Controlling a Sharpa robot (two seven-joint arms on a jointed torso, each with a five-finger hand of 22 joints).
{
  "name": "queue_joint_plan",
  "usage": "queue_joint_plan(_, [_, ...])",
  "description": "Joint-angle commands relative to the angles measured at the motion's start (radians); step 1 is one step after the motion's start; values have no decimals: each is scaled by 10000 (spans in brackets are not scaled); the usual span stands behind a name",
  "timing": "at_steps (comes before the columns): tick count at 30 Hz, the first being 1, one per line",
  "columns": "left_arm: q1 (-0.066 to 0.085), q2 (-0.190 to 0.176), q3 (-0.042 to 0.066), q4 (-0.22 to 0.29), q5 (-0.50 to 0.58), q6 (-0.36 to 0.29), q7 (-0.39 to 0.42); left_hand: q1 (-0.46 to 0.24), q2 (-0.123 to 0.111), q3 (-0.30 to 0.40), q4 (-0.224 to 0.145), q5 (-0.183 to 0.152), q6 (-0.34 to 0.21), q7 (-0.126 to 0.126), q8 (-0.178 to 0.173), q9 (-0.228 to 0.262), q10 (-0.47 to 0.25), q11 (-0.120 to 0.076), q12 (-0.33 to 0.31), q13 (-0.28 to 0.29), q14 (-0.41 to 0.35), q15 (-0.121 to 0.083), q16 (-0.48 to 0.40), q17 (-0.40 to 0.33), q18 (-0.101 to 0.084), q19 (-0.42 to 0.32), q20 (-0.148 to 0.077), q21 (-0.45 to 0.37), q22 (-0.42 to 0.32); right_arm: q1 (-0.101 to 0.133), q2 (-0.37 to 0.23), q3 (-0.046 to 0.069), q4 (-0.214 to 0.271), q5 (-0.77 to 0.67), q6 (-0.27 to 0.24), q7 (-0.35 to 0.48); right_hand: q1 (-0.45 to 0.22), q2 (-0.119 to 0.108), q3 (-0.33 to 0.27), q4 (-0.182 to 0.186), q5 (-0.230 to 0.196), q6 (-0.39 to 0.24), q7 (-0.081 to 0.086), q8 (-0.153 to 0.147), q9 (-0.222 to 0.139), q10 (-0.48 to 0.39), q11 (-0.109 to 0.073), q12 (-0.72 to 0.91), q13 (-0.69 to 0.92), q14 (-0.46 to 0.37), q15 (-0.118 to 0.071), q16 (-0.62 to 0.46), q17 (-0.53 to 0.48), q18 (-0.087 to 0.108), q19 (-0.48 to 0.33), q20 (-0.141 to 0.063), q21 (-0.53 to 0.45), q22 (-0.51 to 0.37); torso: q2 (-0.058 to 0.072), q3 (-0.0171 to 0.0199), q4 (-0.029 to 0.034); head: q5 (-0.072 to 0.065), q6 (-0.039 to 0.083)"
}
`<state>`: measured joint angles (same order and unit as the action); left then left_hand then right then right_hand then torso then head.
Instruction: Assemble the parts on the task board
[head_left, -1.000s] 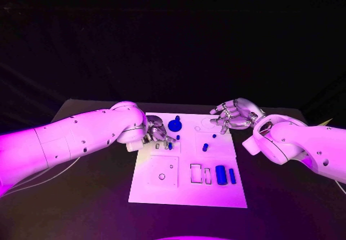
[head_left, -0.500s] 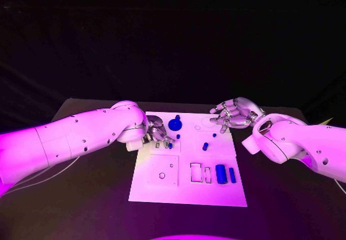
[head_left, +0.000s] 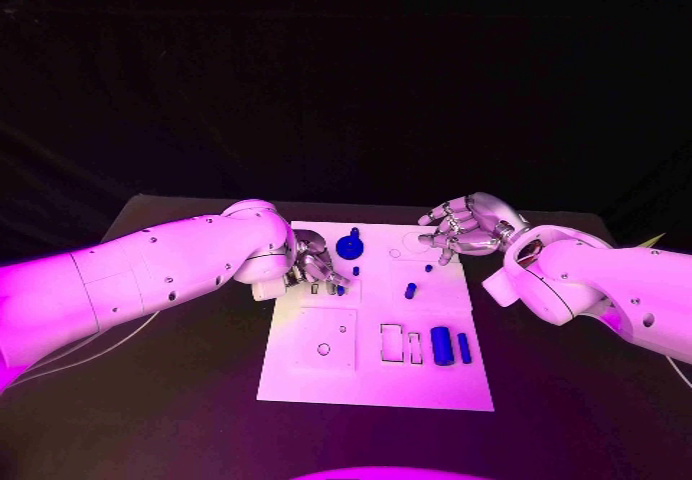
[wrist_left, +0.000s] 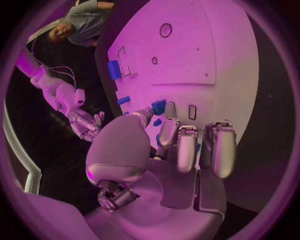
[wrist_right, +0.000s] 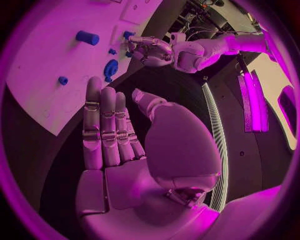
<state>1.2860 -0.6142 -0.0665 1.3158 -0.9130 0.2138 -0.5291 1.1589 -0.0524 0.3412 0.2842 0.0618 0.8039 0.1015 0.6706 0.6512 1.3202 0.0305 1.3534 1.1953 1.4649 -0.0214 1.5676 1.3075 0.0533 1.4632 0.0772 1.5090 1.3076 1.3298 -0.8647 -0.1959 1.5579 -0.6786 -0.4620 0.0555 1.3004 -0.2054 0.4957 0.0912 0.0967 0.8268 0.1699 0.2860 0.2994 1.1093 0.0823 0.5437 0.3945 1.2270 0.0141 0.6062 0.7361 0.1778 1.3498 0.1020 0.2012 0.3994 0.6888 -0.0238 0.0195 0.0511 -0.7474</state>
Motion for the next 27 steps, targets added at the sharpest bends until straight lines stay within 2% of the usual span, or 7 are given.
queue_joint_plan(1, [10, 38, -8, -8, 61, 155, 21, 154, 61, 109, -5, -10, -71, -2, 68, 43, -89, -15, -53, -15, 1059, -96, 32, 2633, -172, 172, -67, 1, 850, -9, 8, 0, 3, 3, 115, 128, -68, 61, 21, 47, -2, -64, 30, 28, -13, -50, 27, -58, -23, -66, -10, -41, -20, -32, -72, 35, -48, -14, -5, -1, 1, 1, -21])
queue_joint_plan(8, [10, 55, -25, -22, 142, 152, 49, 362, 132, 263, -39, -6, -132, -10, 59, 128, -166, -25, -143, -117, 1059, -107, 32, 2633, -170, 165, -78, -4, 842, -9, 6, 0, 0, 3, 120, 122, -67, 62, 22, 47, 0, -63, 31, 30, -12, -47, 27, -59, -25, -65, -10, -42, -21, -31, -72, 36, -47, -13, -6, 1, 2, 9, -29])
queue_joint_plan(11, [9, 56, -31, -27, 203, 155, 60, 611, 203, 549, -95, 4, -196, -16, 21, 204, -203, -33, -204, -162, 1059, -117, 32, 2633, -170, 164, -88, -6, 845, -9, 5, 0, 0, 3, 122, 119, -67, 62, 22, 47, 0, -63, 31, 30, -12, -47, 27, -59, -25, -65, -10, -42, -21, -31, -72, 36, -47, -13, -8, -1, 8, 12, -32])
queue_joint_plan(15, [9, 52, -36, -29, 312, 164, 80, 866, 162, 1093, -192, 15, -250, -13, -46, 301, -251, -36, -286, -216, 1059, -120, 32, 2633, -169, 160, -93, -10, 844, -9, 5, 0, -2, 3, 119, 116, -67, 62, 22, 47, 0, -63, 31, 30, -12, -47, 27, -59, -25, -65, -10, -42, -21, -31, -72, 36, -47, -13, -13, -1, 9, 13, -28])
queue_joint_plan(18, [9, 45, -38, -29, 368, 181, 95, 1047, 47, 1796, -394, 25, -294, -14, -100, 393, -313, -43, -377, -286, 1059, -130, 32, 2633, -162, 142, -102, -24, 817, -9, 1, 0, -3, 3, 114, 113, -67, 67, 23, 48, 8, -57, 35, 36, -11, -39, 29, -61, -31, -60, -10, -45, -25, -28, -72, 38, -45, -12, -11, 0, 11, 13, -26])
queue_joint_plan(21, [9, 32, -41, -25, 454, 203, 109, 835, -258, 2913, -636, 10, -296, 1, -119, 583, -340, -22, -467, -341, 1059, -112, 32, 2633, -161, 137, -95, -32, 817, -9, -3, 0, -3, 3, 108, 106, -67, 67, 23, 48, 8, -57, 35, 36, -11, -39, 29, -61, -31, -60, -10, -45, -25, -28, -72, 38, -45, -12, -11, -1, 8, 19, -19])
queue_joint_plan(27, [10, 18, -48, -25, 552, 243, 129, 496, -503, 4022, -1153, 10, -350, 31, -111, 839, -409, -15, -608, -464, 1059, -104, 32, 2633, -153, 117, -86, -51, 790, -9, -5, -1, -10, 3, 98, 101, -67, 67, 23, 48, 8, -57, 35, 36, -11, -39, 29, -61, -31, -60, -10, -45, -25, -28, -72, 38, -45, -12, -13, -3, 12, 23, -22])
